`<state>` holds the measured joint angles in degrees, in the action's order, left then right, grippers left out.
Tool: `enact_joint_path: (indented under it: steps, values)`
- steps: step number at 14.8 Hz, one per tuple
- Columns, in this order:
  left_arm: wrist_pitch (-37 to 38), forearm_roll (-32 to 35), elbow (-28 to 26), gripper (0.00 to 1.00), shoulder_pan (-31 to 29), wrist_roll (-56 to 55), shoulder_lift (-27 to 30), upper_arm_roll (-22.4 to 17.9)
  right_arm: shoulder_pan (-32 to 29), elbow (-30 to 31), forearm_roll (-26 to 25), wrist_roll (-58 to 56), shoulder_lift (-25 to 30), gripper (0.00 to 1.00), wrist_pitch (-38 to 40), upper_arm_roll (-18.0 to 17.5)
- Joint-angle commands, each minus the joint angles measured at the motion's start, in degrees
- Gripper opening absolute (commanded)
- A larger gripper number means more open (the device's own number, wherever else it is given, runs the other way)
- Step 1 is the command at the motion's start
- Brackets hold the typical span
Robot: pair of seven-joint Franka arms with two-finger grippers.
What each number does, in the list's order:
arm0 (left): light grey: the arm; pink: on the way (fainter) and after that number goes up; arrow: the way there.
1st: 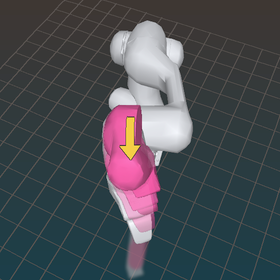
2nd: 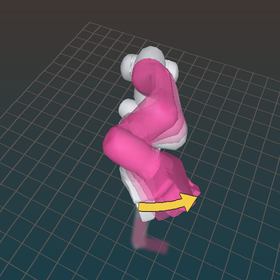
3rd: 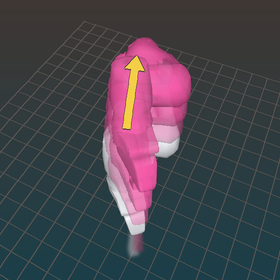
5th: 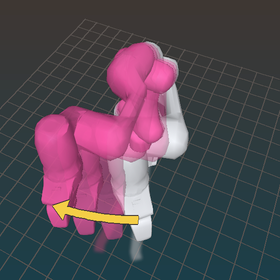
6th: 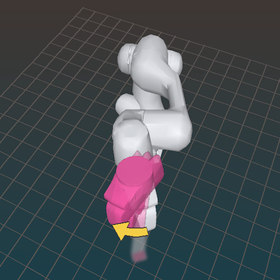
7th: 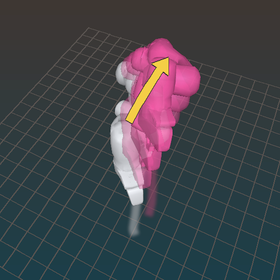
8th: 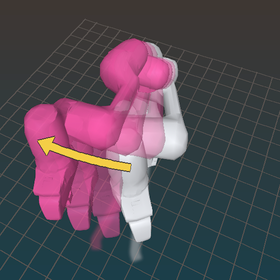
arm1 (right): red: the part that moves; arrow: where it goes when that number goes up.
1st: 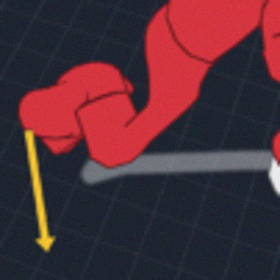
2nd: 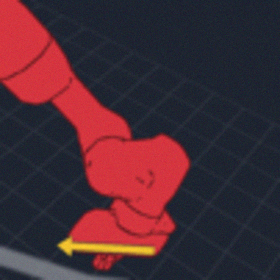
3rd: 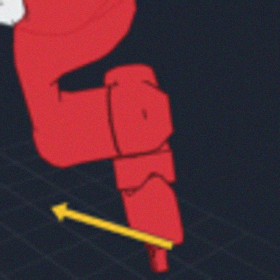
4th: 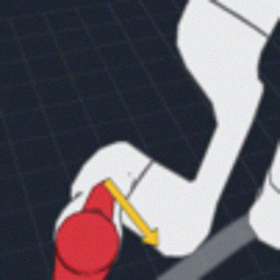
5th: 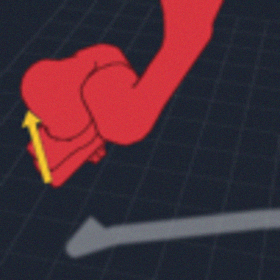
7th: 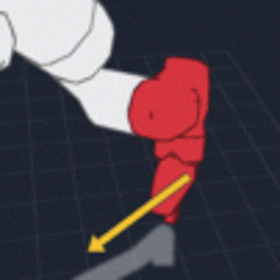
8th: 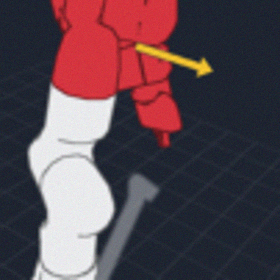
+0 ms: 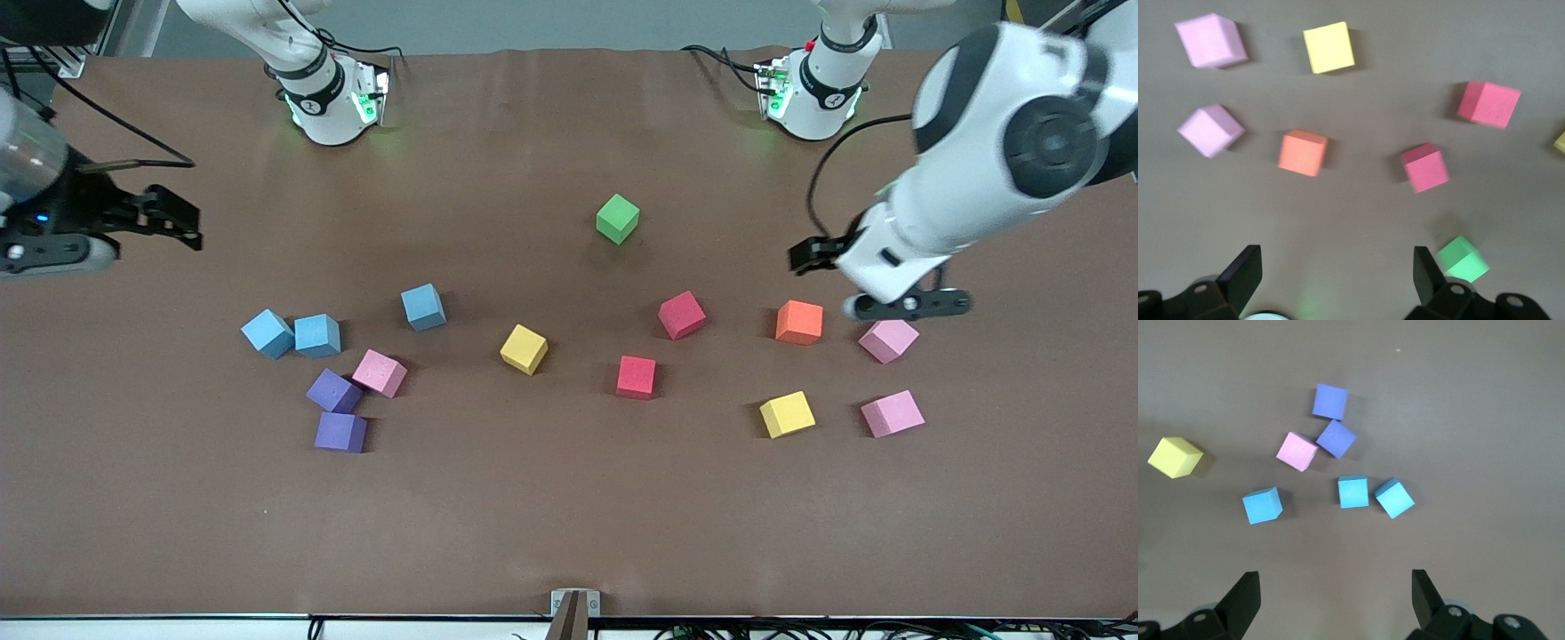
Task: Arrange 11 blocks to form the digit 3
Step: 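Grasp the green cube with the left gripper while the right gripper reaches blue, then lift the green cube with the left gripper while the right gripper grasps blue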
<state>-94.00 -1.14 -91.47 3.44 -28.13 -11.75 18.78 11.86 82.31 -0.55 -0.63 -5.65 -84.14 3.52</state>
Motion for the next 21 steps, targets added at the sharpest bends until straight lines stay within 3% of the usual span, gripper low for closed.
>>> enact_joint_path:
  steps: [1,4,9,13,18,21]
  values:
    - [-9.3,-0.5,-5.5,1.00,-0.1,-12.4,-0.8,4.7,5.1,-0.4,-0.6,-0.1,-3.7,1.00,0.1,0.4]
    - [-16.4,-0.3,-11.4,1.00,4.9,-27.1,-1.5,5.8,10.1,1.9,-0.6,0.1,-7.0,1.00,-1.4,0.4]
    - [-18.1,-0.2,-18.4,1.00,12.4,-47.4,-3.0,5.9,12.4,16.9,0.1,0.1,-6.9,1.00,-17.7,0.3]
    - [-29.5,-0.4,-27.9,1.00,18.9,-67.7,-2.1,6.1,14.1,28.9,0.2,0.2,-6.1,1.00,-30.9,0.2]
    - [-44.9,-0.3,-37.5,1.00,24.2,-80.2,-2.0,6.6,15.2,38.3,0.2,0.1,-6.0,1.00,-43.3,-0.1]
    - [-46.0,0.1,-39.3,1.00,26.5,-80.8,-2.7,6.7,15.8,43.0,0.5,0.2,-6.2,1.00,-50.5,-0.4]
